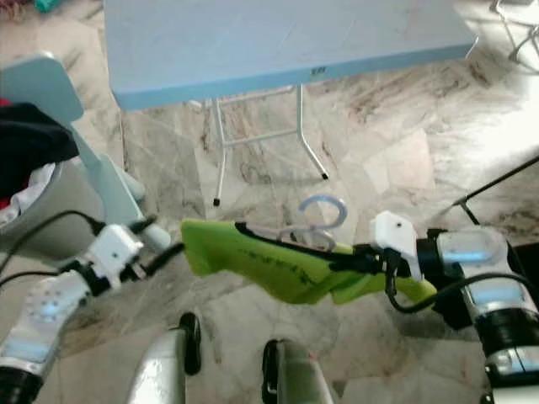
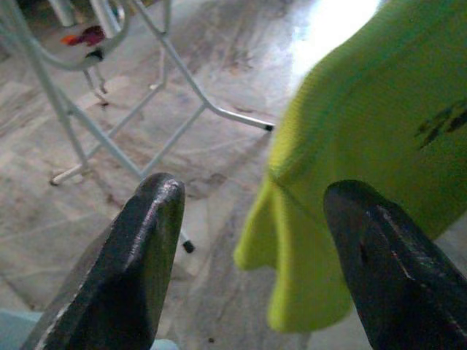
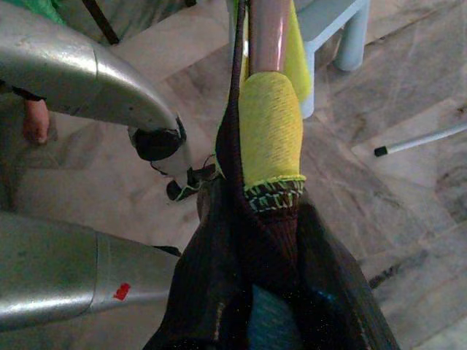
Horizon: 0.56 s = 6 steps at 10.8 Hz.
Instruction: Hang hanger
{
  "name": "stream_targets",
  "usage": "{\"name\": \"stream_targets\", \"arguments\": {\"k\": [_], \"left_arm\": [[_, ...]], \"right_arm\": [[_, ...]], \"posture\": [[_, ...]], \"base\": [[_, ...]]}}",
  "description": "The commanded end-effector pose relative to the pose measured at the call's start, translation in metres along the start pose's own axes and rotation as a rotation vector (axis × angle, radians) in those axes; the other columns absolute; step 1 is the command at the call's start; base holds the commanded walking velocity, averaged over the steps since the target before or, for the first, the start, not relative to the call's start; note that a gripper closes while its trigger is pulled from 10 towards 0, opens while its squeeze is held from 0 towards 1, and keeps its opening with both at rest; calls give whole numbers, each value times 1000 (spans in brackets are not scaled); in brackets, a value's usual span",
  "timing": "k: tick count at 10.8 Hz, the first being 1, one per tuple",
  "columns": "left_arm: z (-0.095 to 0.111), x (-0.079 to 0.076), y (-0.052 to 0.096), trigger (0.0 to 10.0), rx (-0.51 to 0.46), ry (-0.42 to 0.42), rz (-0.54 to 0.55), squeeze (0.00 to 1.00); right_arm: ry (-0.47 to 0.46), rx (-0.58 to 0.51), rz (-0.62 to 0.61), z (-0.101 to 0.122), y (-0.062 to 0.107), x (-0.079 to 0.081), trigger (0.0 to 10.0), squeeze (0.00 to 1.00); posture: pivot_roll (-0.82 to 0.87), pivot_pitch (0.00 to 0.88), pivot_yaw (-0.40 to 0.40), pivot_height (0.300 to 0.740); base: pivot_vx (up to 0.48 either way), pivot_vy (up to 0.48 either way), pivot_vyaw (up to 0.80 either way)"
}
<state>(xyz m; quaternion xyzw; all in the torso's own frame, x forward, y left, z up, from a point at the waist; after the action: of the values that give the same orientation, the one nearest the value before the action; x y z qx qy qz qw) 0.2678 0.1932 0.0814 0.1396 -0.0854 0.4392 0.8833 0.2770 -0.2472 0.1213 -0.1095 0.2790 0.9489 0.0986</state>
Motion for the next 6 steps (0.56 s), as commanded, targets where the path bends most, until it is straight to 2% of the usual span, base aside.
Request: {"name": "stream_targets", "arguments": {"k": [1, 3, 4, 5, 6], "left_arm": [[-8, 0, 6, 10000, 31, -5, 6, 1000], [-10, 6, 7, 10000, 40, -18, 23, 1000], [-10, 6, 7, 10000, 44, -12, 12, 953], [-12, 5, 6, 10000, 50, -5, 0, 510], [-13, 4, 6, 10000, 56, -1, -7, 24]], "right_arm": [[0, -7, 5, -2, -3, 2, 10000, 0], [-8, -22, 38, -1, -2, 5, 10000, 0], [-23, -34, 32, 1, 0, 2, 10000, 0], [-22, -46, 45, 3, 2, 1, 10000, 0], [-23, -56, 64, 4, 3, 2, 10000, 0]], "posture": [[5, 285, -63, 740], [2, 285, -64, 740], [-1, 285, -67, 740], [-2, 284, -68, 740], [-6, 287, -72, 740]], "base": [[0, 0, 0], [0, 0, 0], [0, 0, 0], [0, 0, 0], [0, 0, 0]]}}
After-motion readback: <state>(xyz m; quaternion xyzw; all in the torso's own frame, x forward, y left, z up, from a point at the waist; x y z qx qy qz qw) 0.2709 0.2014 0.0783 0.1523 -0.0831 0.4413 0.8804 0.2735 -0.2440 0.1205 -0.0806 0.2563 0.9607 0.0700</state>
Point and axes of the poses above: a point about 5 cm out from each wrist's last joint towards the gripper, its own y axis pointing back from the gripper into the wrist, its own z axis along the axis of the wrist's last joint, x = y × z, the point moved 1 cm from there along -y, pointing out of the wrist towards the gripper, and after that the axes turned 7 degrees about y, right-handed, at the moved point
